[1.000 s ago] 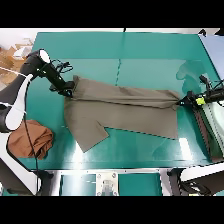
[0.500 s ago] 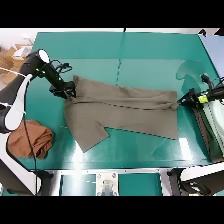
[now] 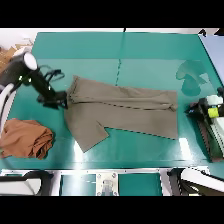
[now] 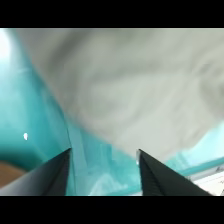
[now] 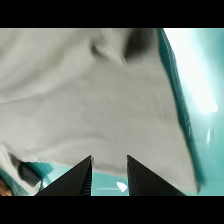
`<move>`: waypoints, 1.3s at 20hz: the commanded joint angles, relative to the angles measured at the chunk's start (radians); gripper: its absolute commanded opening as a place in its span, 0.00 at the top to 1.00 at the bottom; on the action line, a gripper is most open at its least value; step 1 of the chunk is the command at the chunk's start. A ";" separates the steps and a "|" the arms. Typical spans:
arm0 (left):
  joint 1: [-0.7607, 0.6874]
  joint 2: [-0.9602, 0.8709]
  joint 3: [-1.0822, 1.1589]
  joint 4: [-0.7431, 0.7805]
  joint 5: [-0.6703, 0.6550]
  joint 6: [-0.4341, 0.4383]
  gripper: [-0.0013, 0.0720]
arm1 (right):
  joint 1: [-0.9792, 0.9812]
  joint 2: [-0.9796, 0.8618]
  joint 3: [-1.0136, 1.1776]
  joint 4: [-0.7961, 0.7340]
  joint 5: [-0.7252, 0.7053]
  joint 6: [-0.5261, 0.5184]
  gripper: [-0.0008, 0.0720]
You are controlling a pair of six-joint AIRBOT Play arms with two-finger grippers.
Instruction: Fold the shirts.
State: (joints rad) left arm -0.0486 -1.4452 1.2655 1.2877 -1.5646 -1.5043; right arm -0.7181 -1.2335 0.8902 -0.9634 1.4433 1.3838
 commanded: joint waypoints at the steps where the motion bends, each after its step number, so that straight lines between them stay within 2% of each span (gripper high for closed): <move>1: 0.001 0.253 -0.390 -0.010 0.209 -0.033 0.21 | -0.014 0.235 -0.287 0.000 -0.103 0.047 0.64; 5: 0.000 0.331 -0.647 -0.181 0.423 -0.047 0.21 | -0.014 0.415 -0.475 0.002 -0.210 0.045 0.64; 8: 0.000 0.320 -0.763 -0.380 0.636 0.031 0.21 | -0.014 0.430 -0.542 0.022 -0.250 0.046 0.64; 11: -0.003 0.270 -0.808 -0.536 0.710 0.110 0.21 | -0.014 0.430 -0.589 0.076 -0.278 0.046 0.64; 12: -0.009 0.249 -0.807 -0.593 0.717 0.146 0.26 | -0.014 0.430 -0.603 0.089 -0.283 0.046 0.64; 13: -0.009 0.243 -0.806 -0.655 0.719 0.203 0.53 | -0.014 0.430 -0.613 0.092 -0.284 0.046 0.60; 14: -0.009 0.243 -0.798 -0.698 0.719 0.259 0.86 | -0.014 0.430 -0.620 0.090 -0.282 0.046 0.46; 15: -0.009 0.243 -0.781 -0.704 0.713 0.276 0.95 | -0.014 0.430 -0.624 0.090 -0.273 0.046 0.27; 19: -0.009 0.243 -0.707 -0.668 0.620 0.285 0.95 | -0.014 0.430 -0.625 0.070 -0.256 0.050 0.25; 23: -0.009 0.243 -0.697 -0.655 0.530 0.294 0.95 | -0.014 0.423 -0.676 0.108 -0.421 0.057 0.25; 26: -0.009 0.247 -0.697 -0.654 0.513 0.294 0.95 | -0.014 0.387 -0.785 0.244 -0.542 0.056 0.25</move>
State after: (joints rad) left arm -0.0570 -1.2007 0.5640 0.6350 -1.0122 -1.2194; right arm -0.7322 -0.8215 0.1825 -0.7971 1.0431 1.4406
